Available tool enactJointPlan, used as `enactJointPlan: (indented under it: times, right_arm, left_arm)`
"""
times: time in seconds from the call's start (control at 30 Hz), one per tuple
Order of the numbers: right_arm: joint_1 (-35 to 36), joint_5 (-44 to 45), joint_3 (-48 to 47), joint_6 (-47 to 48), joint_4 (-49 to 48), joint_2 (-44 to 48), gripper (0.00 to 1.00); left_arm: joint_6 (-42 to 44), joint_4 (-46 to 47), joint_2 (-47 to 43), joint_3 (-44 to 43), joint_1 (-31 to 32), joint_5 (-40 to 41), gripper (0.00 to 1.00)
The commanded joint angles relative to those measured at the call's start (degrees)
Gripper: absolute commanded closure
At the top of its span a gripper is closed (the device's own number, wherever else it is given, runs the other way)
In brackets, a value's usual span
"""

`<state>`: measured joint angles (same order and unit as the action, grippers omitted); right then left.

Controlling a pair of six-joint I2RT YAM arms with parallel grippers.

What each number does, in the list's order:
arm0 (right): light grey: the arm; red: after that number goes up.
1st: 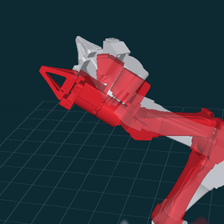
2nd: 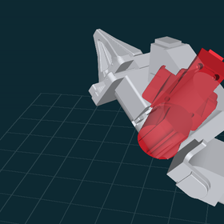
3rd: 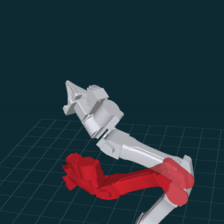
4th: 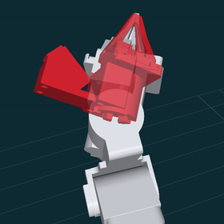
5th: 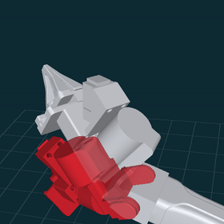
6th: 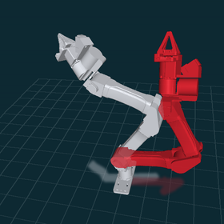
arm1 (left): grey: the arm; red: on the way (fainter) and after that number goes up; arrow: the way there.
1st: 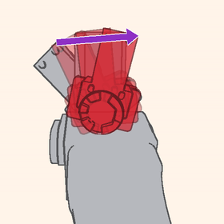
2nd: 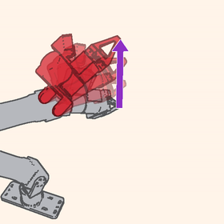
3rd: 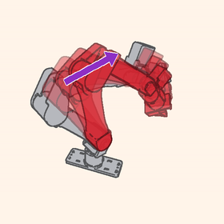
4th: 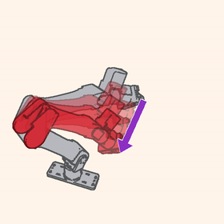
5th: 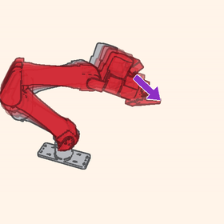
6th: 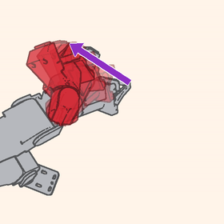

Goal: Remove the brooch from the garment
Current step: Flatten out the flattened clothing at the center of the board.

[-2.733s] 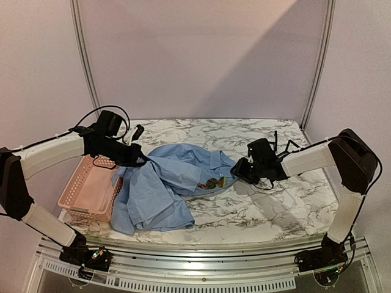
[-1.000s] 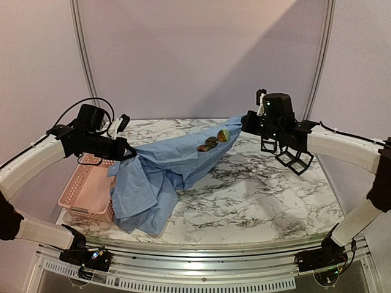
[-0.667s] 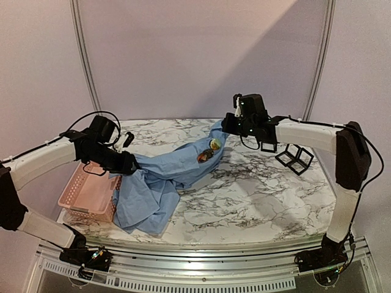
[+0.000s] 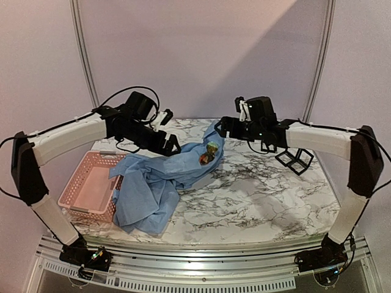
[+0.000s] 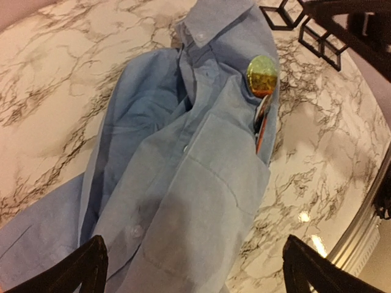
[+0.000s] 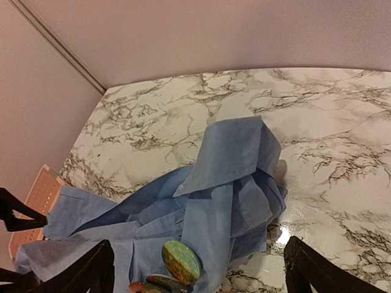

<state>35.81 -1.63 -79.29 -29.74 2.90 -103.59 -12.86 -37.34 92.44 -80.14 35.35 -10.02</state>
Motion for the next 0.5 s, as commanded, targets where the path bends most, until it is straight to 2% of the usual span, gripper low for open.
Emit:
enactJointPlan:
  times: [0.0,0.13,0.3,0.33,0.47]
  right_arm:
    - [-0.5,3.2,9.4,-2.4,-2.4,10.6,0.03]
    - [-0.5,2.3,18.5,-6.2,-5.7,15.9,0.03]
    - [-0.5,-5.4,24.9,-10.6,-12.1,17.6,0.10]
    - [-0.5,-7.0,25.2,-11.4,-13.3,16.7,0.13]
    - [-0.4,-11.8,23.8,-13.5,-15.9,11.7,0.26]
  left_arm:
    - [1.2,-1.3,7.5,-6.7,2.3,1.2,0.00]
    - [1.6,-3.8,14.2,-12.6,3.6,1.4,0.00]
    - [1.8,-5.5,19.2,-15.7,3.9,2.5,0.03]
    - [1.9,-5.3,19.5,-15.4,3.9,1.6,0.08]
    - [1.4,-3.1,19.3,-13.0,3.9,-0.4,0.52]
